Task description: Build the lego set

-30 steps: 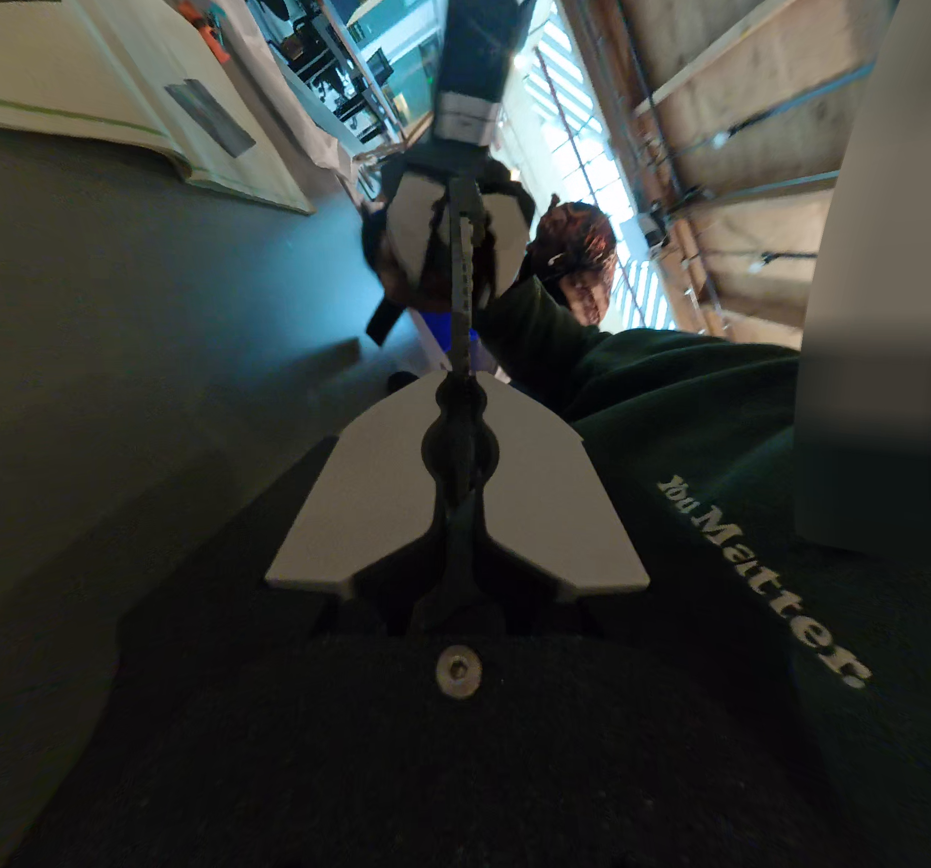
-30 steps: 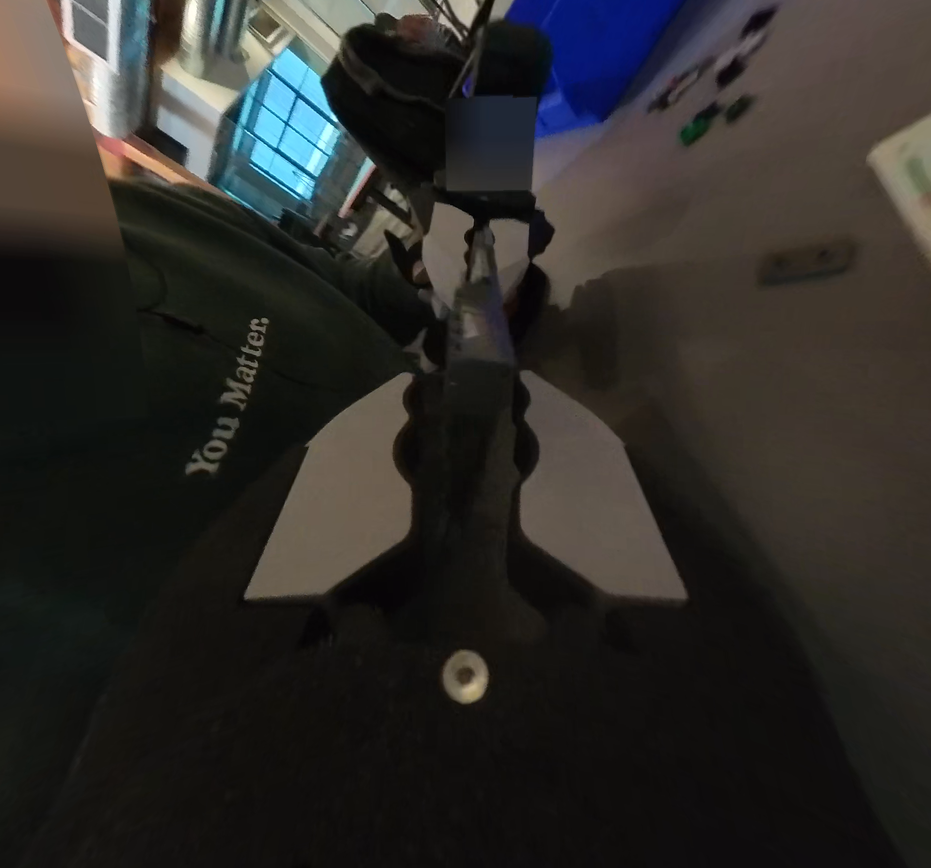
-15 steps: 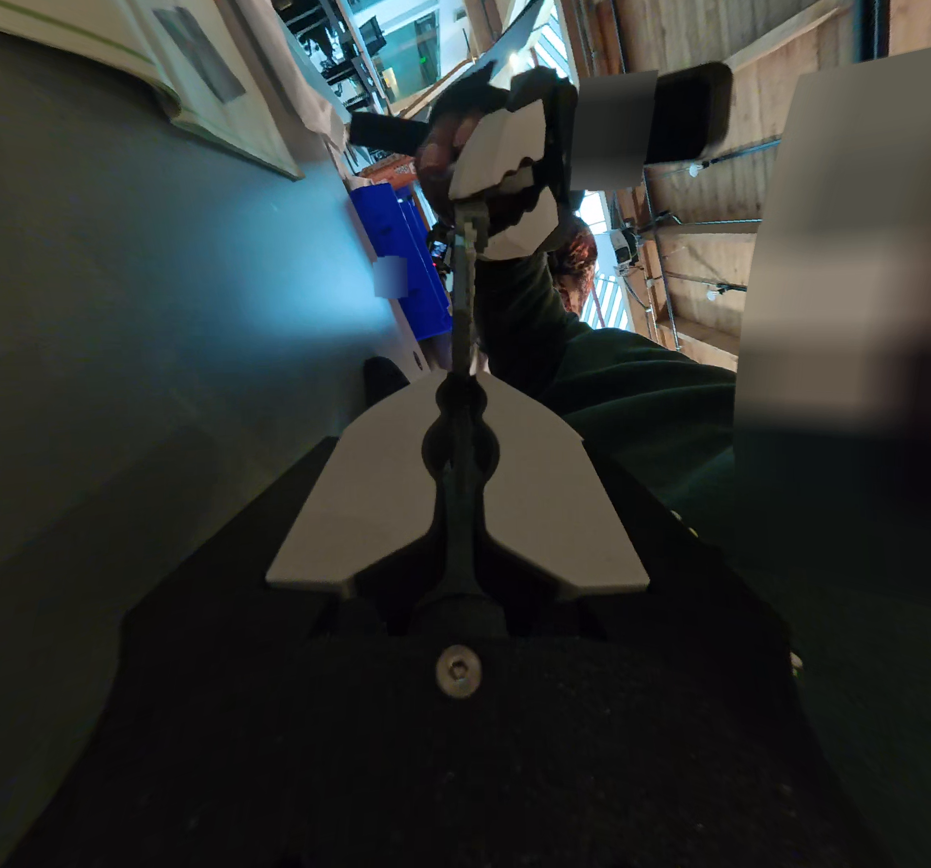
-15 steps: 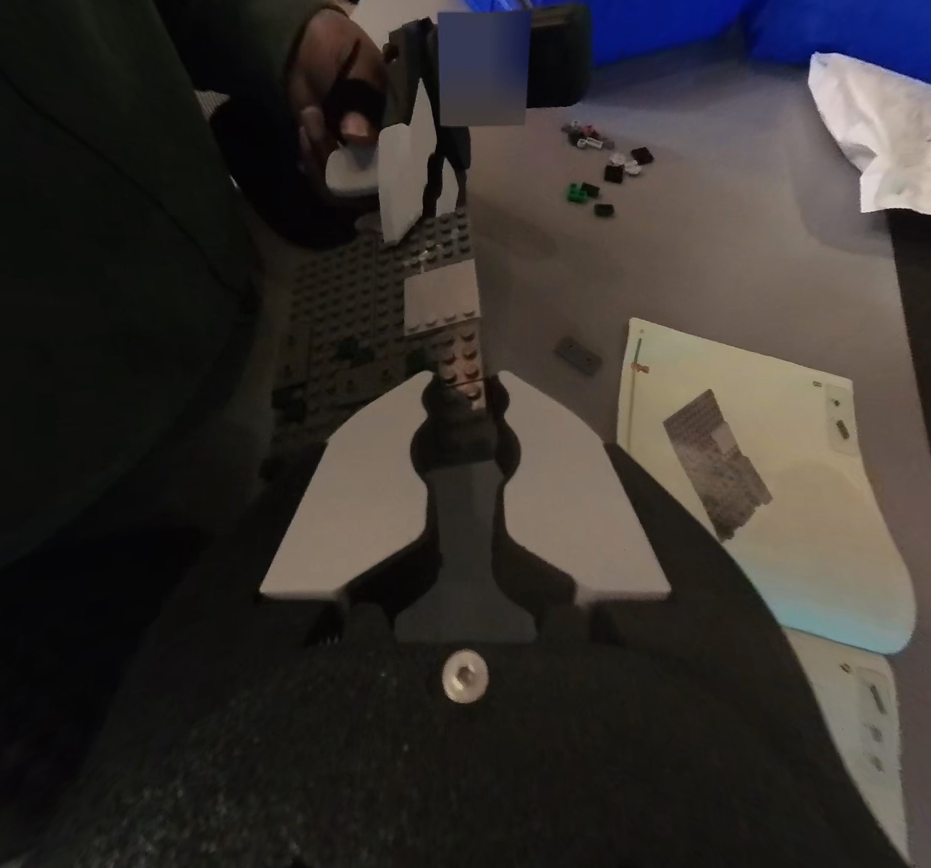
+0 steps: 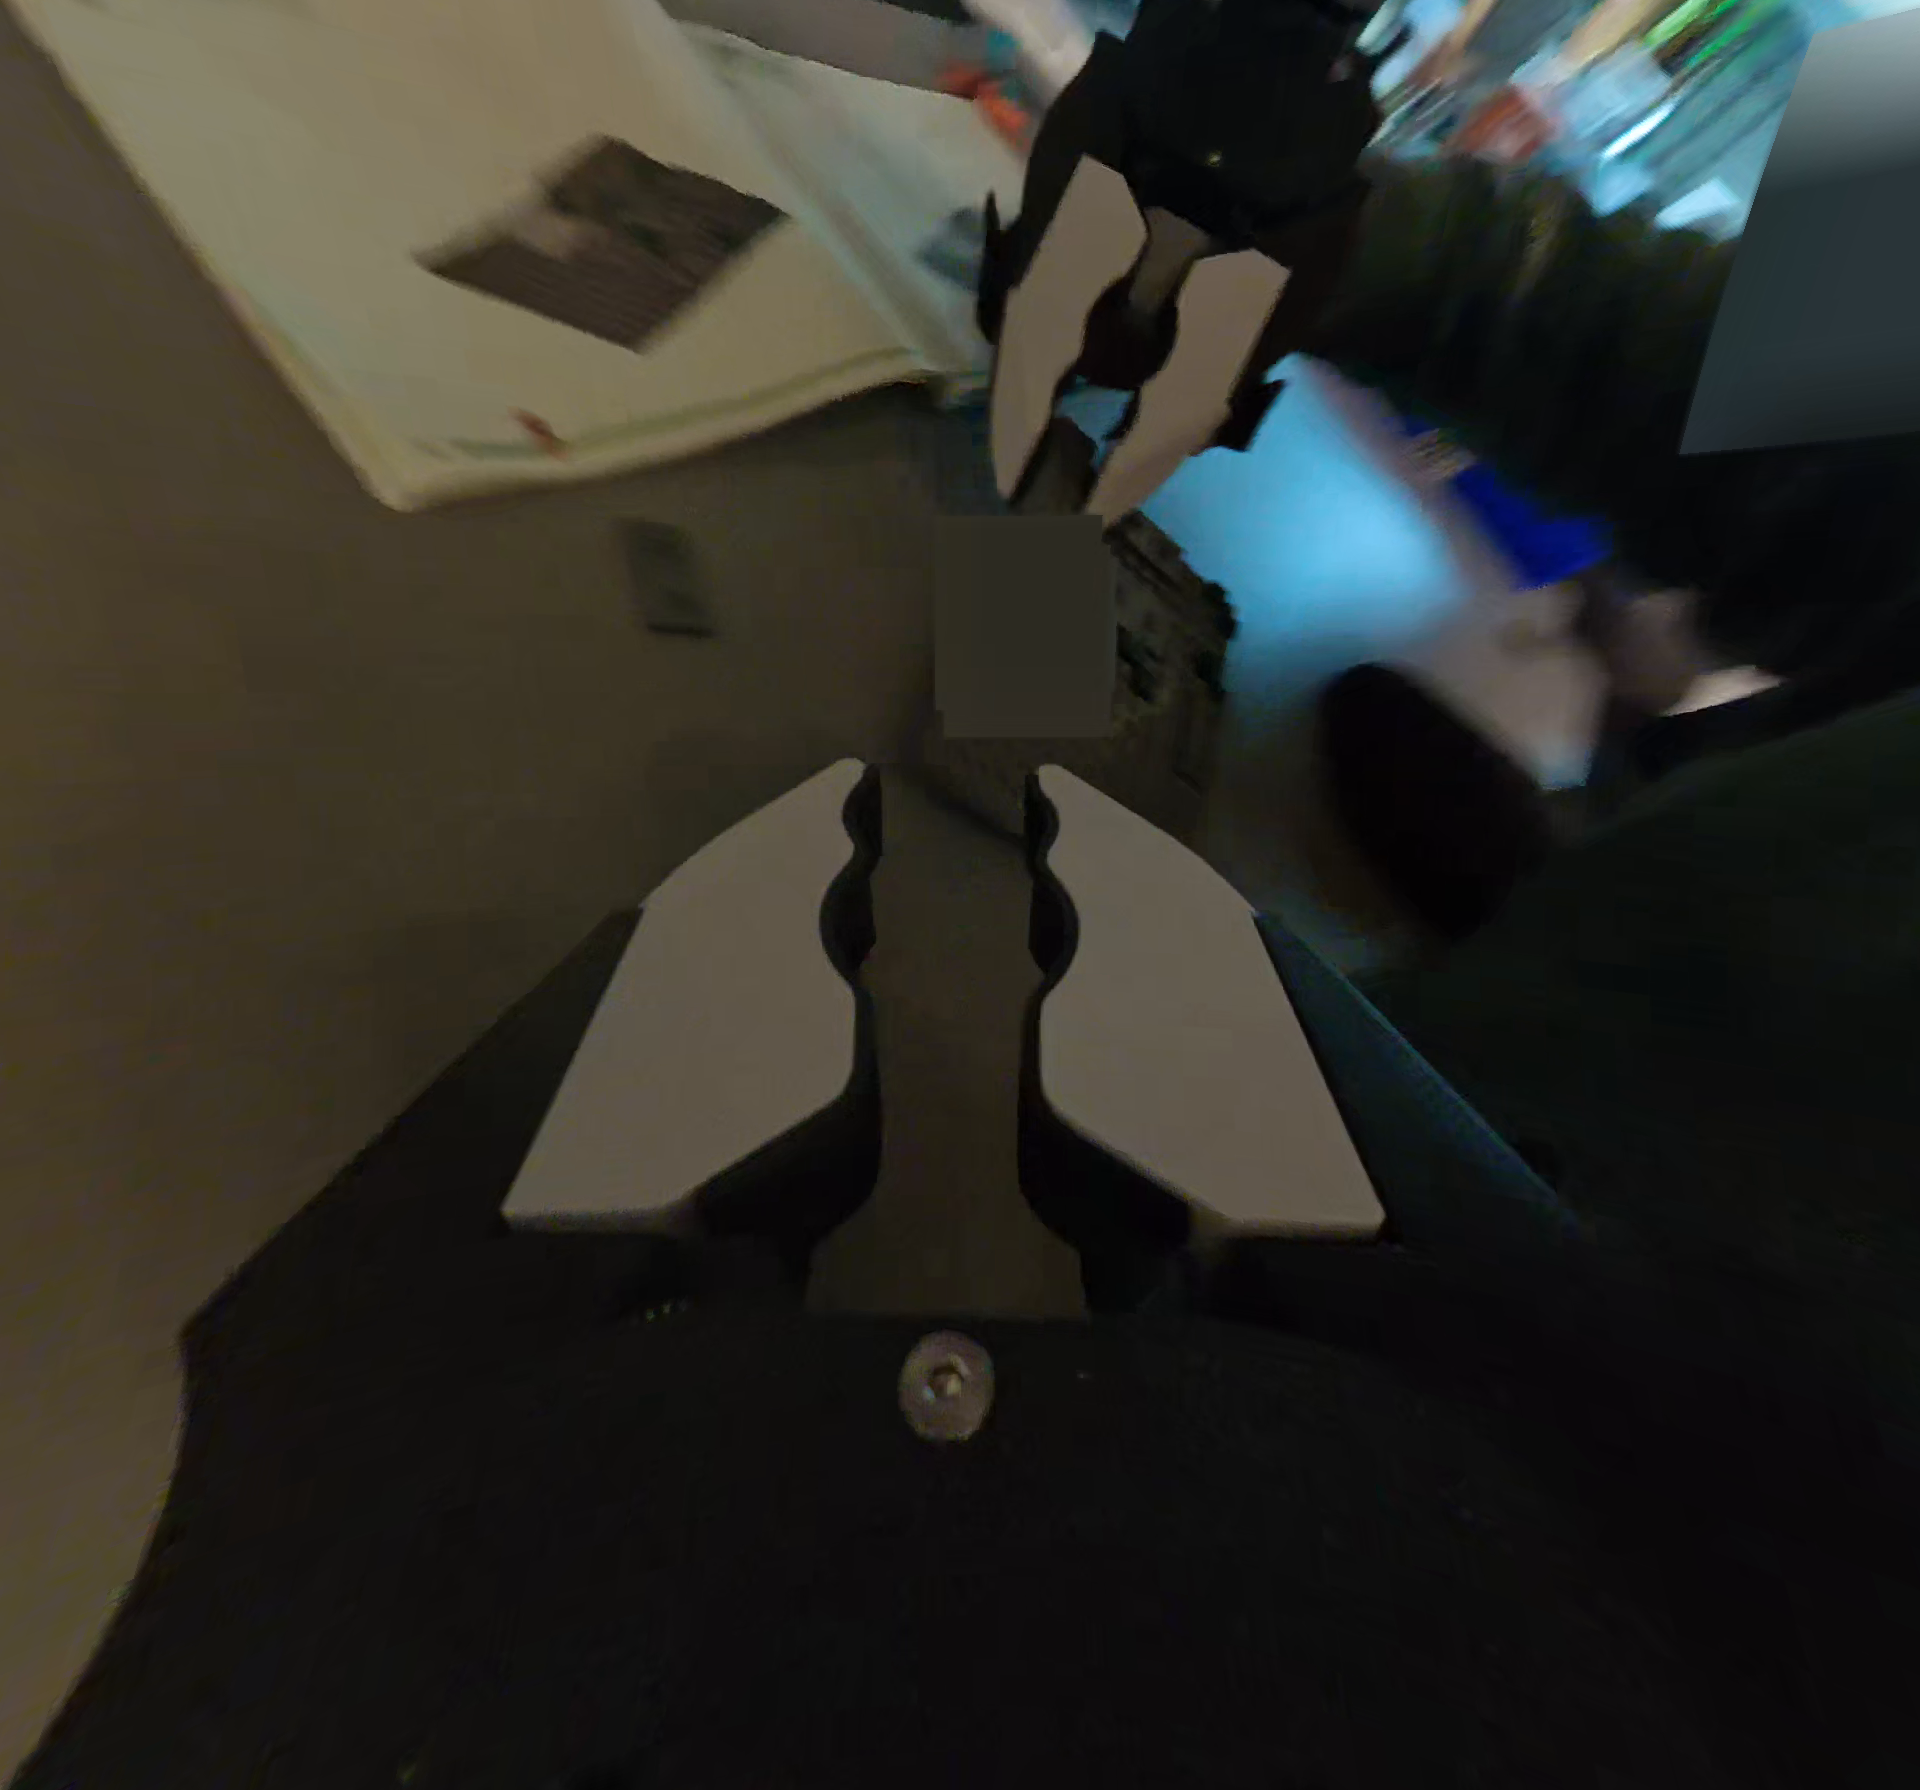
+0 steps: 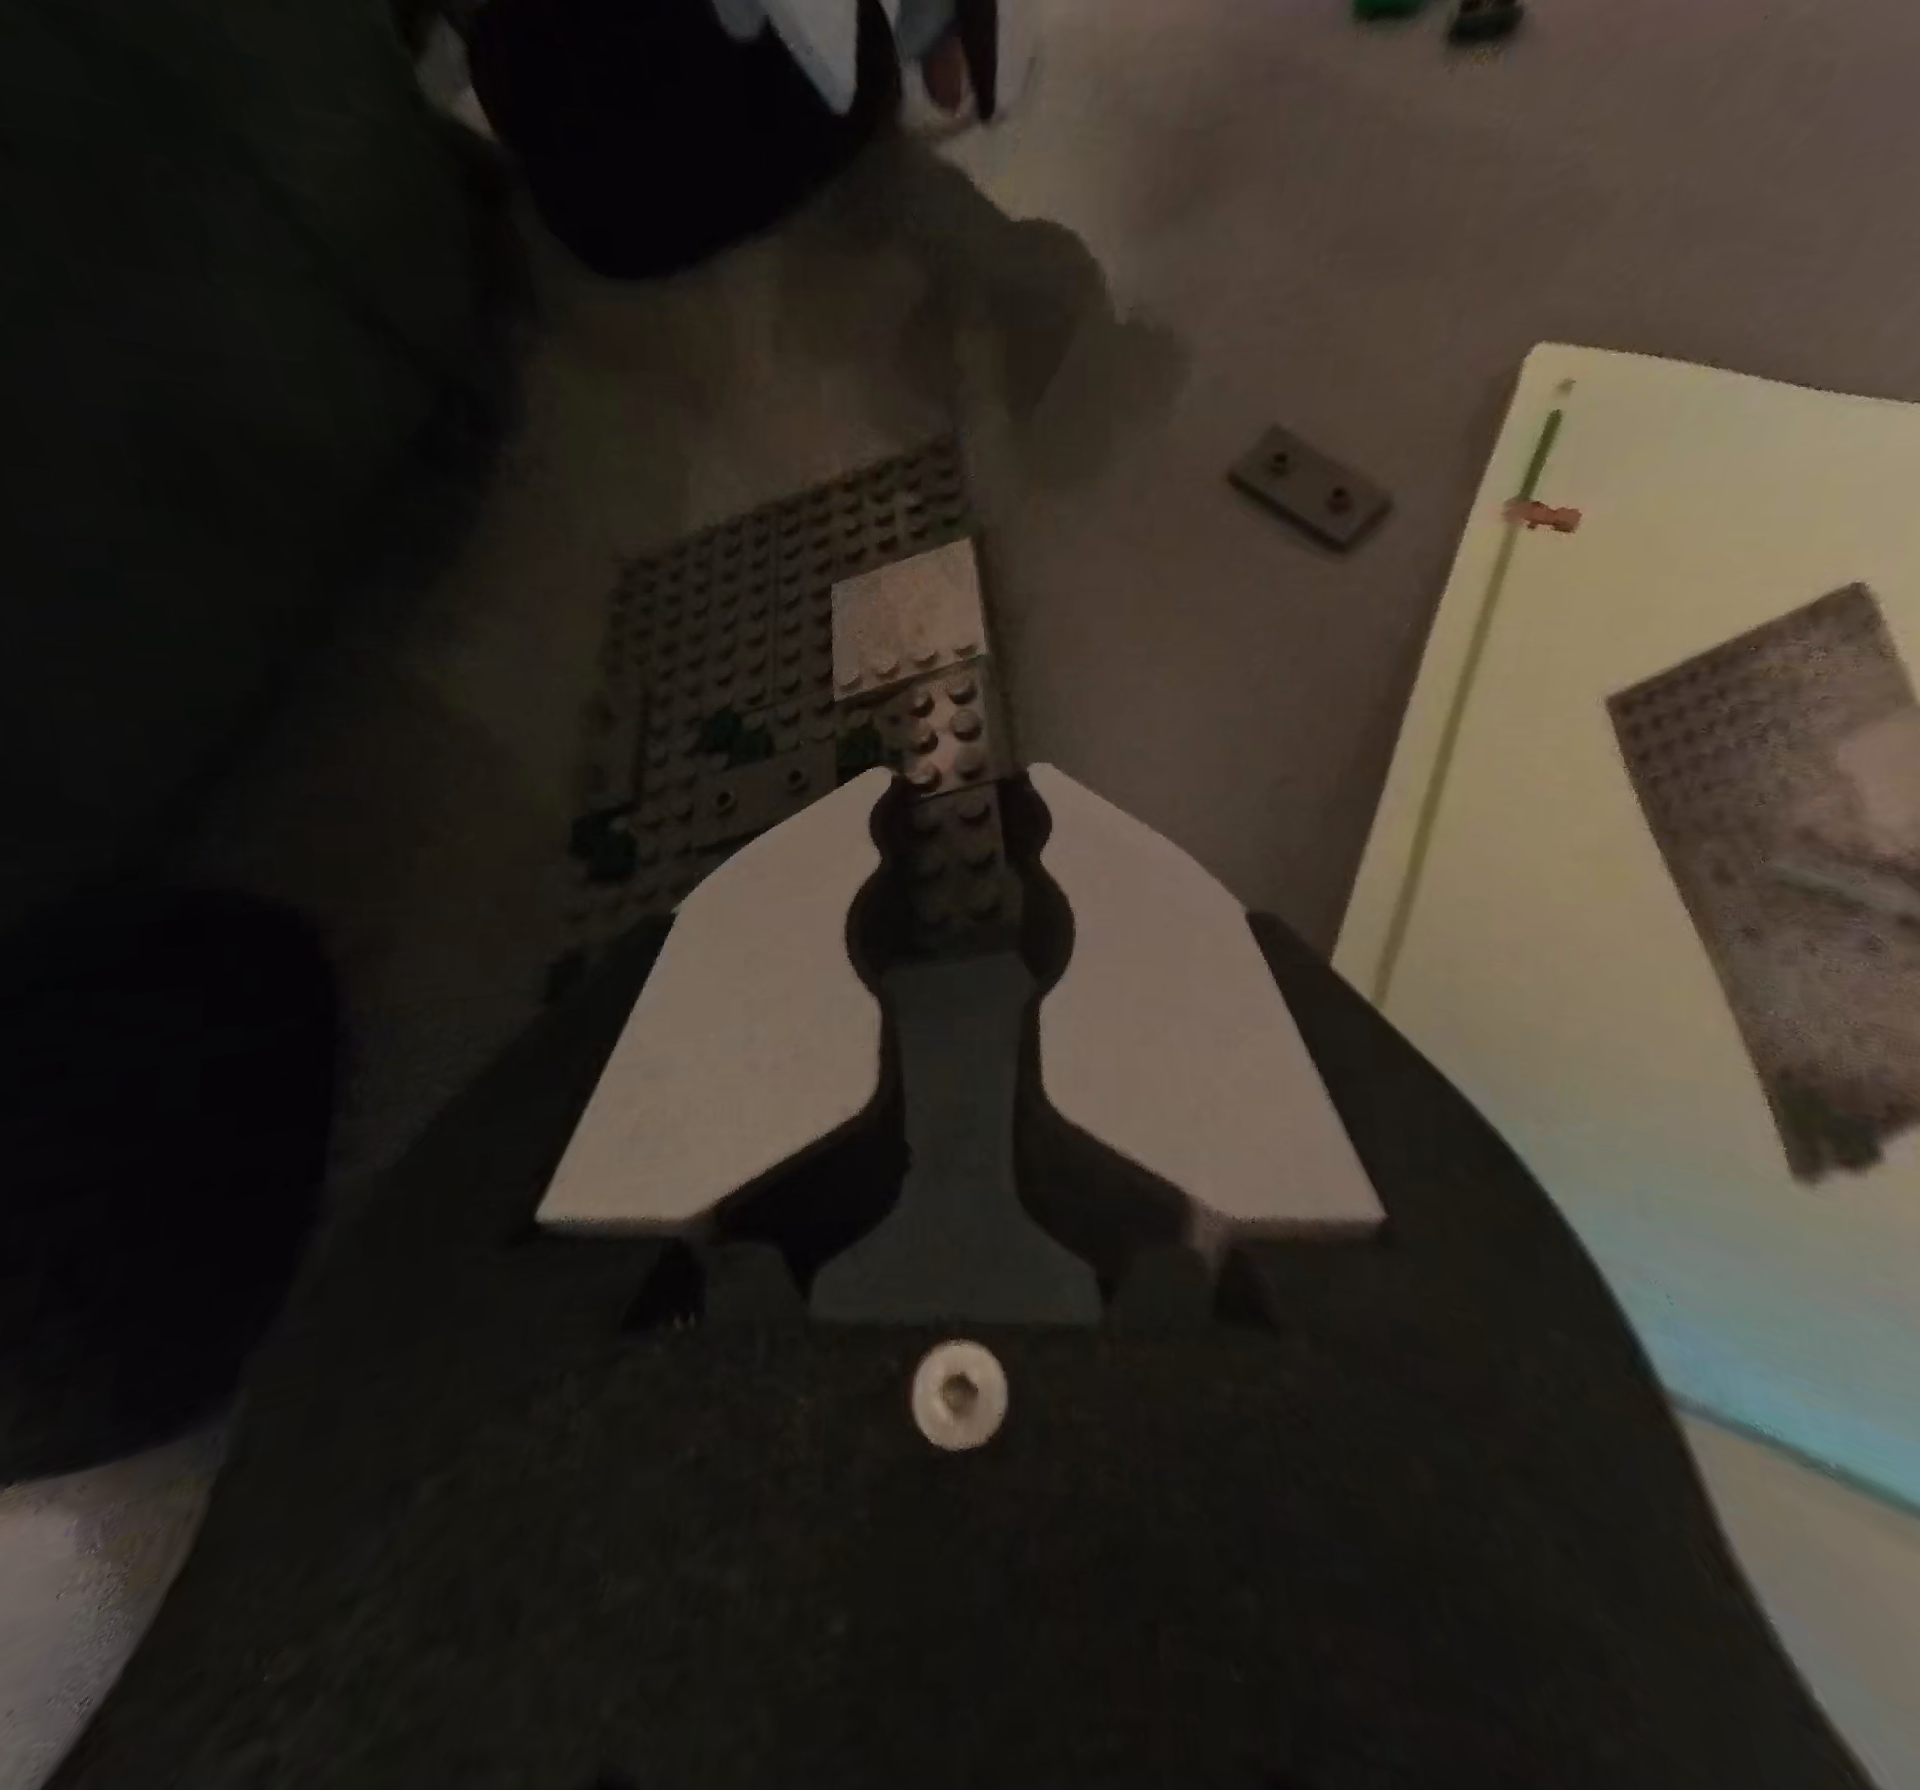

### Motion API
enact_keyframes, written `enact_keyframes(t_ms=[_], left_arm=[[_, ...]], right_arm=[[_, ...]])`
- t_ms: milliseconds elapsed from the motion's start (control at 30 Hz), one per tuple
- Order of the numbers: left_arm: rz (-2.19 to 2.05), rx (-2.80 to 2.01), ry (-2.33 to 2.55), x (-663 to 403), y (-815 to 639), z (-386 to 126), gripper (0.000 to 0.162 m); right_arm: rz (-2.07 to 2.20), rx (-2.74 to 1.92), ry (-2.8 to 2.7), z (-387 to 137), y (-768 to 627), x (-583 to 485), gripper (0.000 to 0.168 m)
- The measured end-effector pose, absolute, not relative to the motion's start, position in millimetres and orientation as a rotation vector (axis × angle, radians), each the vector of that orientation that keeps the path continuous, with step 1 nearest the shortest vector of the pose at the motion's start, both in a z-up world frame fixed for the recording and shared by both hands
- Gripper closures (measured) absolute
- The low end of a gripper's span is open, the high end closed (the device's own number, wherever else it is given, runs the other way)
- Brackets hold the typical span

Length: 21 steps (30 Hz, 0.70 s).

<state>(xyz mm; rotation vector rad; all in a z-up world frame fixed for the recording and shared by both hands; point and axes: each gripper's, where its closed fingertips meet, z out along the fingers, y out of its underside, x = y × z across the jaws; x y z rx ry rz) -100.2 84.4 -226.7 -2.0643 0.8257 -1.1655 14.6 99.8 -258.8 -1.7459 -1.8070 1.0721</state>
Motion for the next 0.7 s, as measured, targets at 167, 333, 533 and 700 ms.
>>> enact_keyframes(t_ms=[167, 333, 533, 700], left_arm=[[-0.989, -2.044, 0.908, -101.5, 91.1, -230.4, 0.139], [-0.956, -2.046, 0.926, -98.1, 95.7, -233.0, 0.140], [-0.841, -2.090, 0.971, -98.6, 113.1, -243.7, 0.140], [-0.706, -2.159, 1.103, -86.7, 140.8, -265.5, 0.136]], right_arm=[[1.025, -1.729, -1.875, -267.5, 105.6, 4.9, 0.149], [1.005, -1.738, -1.883, -270.3, 107.4, 4.4, 0.145], [0.909, -1.681, -1.728, -225.8, 115.9, 3.7, 0.141], [0.786, -1.737, -1.522, -205.8, 106.4, 14.8, 0.144]])
